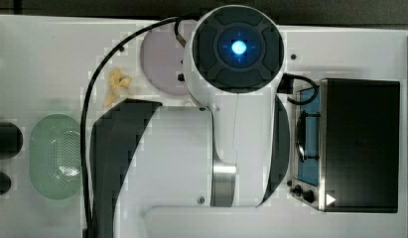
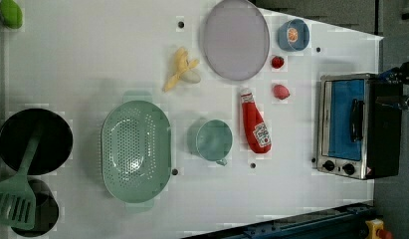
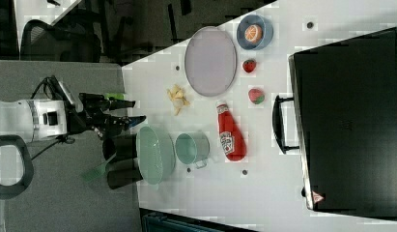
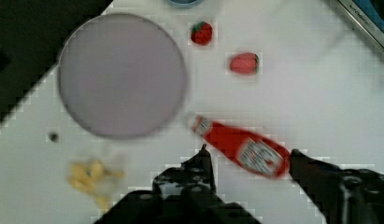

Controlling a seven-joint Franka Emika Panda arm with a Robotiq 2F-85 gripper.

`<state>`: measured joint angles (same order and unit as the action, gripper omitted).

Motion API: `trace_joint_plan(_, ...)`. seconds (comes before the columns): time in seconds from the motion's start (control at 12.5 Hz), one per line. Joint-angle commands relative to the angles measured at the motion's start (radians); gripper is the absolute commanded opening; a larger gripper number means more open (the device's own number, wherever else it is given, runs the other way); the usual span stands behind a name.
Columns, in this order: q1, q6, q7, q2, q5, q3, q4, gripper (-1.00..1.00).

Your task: Pick Ketchup from the table and place it in strainer.

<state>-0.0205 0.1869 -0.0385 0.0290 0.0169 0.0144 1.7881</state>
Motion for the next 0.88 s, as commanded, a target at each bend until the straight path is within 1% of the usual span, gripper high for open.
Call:
trace_joint_plan(0.08,-0.108,-0.222,-0.003,0.263,0.012,0.047,0.124,0.59)
trace_joint_plan(0.24,-0.107,-0.220,0.002,0.255,0.012,0.053,0.139,0.99)
trace_joint_plan(0.48,-0.105,-0.176,0.081,0.216,0.012,0.079,0.189,1.00)
trace_joint_plan(0.88,-0.101,0.059,0.282,0.095,0.012,0.118,0.308,1.00)
